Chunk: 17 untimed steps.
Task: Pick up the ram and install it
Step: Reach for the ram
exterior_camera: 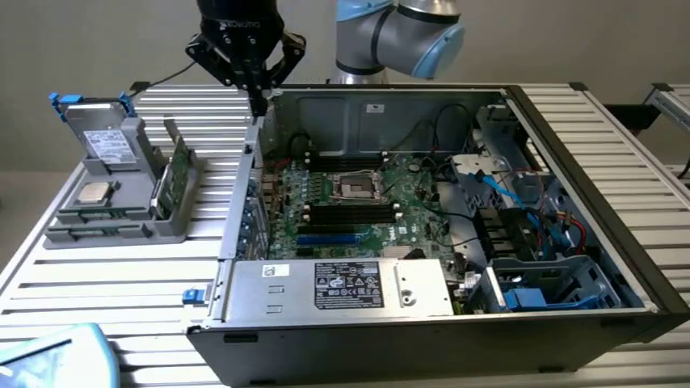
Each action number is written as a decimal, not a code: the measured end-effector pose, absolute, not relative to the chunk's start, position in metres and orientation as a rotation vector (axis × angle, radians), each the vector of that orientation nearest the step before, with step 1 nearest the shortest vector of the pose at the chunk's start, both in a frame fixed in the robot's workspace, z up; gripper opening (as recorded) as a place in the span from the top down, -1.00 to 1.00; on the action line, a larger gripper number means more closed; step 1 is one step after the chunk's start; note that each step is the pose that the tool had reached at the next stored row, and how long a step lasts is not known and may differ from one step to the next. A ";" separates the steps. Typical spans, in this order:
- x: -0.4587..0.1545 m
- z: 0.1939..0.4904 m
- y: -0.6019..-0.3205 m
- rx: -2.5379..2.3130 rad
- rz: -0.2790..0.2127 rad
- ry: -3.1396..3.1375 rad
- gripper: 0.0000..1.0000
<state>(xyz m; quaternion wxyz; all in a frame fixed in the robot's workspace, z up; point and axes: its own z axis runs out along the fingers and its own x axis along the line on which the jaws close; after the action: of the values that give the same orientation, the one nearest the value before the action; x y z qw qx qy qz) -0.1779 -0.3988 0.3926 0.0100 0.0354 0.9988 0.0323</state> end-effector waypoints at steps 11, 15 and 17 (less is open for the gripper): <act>-0.228 0.393 -0.399 0.111 0.139 3.117 0.79; -0.246 0.393 -0.399 0.111 0.153 3.117 0.79; -0.255 0.393 -0.399 0.111 0.159 3.117 0.79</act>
<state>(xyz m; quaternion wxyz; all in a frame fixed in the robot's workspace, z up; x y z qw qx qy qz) -0.2550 -0.3988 0.3926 0.0094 0.0357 0.9980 0.0510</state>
